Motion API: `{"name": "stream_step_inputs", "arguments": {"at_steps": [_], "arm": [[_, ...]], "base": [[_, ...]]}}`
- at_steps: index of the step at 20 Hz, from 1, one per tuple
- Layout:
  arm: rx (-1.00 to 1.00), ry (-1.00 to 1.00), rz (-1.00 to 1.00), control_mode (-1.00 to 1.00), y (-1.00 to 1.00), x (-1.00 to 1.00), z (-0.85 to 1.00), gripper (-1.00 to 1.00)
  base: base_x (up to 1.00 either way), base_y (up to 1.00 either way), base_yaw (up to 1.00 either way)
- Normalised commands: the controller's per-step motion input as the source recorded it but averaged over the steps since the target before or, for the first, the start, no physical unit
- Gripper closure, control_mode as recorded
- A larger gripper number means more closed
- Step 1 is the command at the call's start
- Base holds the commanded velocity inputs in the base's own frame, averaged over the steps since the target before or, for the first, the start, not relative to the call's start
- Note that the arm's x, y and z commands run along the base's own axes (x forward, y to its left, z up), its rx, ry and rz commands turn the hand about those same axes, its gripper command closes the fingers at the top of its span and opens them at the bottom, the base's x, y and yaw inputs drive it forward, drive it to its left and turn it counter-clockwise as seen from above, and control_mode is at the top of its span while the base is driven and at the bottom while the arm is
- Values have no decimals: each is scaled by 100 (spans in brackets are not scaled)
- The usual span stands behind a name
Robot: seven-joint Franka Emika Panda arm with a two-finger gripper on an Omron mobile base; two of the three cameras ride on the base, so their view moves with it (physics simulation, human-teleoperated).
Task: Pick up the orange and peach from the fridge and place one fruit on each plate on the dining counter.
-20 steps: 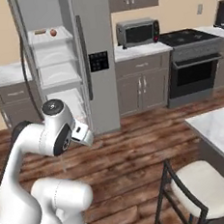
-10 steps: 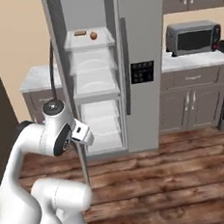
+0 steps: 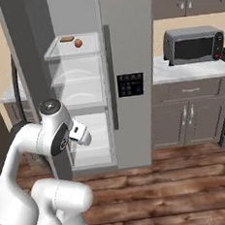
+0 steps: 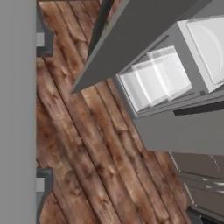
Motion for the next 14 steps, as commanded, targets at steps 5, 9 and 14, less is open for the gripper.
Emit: {"name": "stream_step_inputs", "arguments": {"at_steps": [5,9,14], "arm": [[0,0,0,100,0,0,0,-100],[0,0,0,100,0,0,0,-100],[0,0,0,100,0,0,0,-100]], "base": [[60,-15,6],[74,0,20],[70,-3,17]]}}
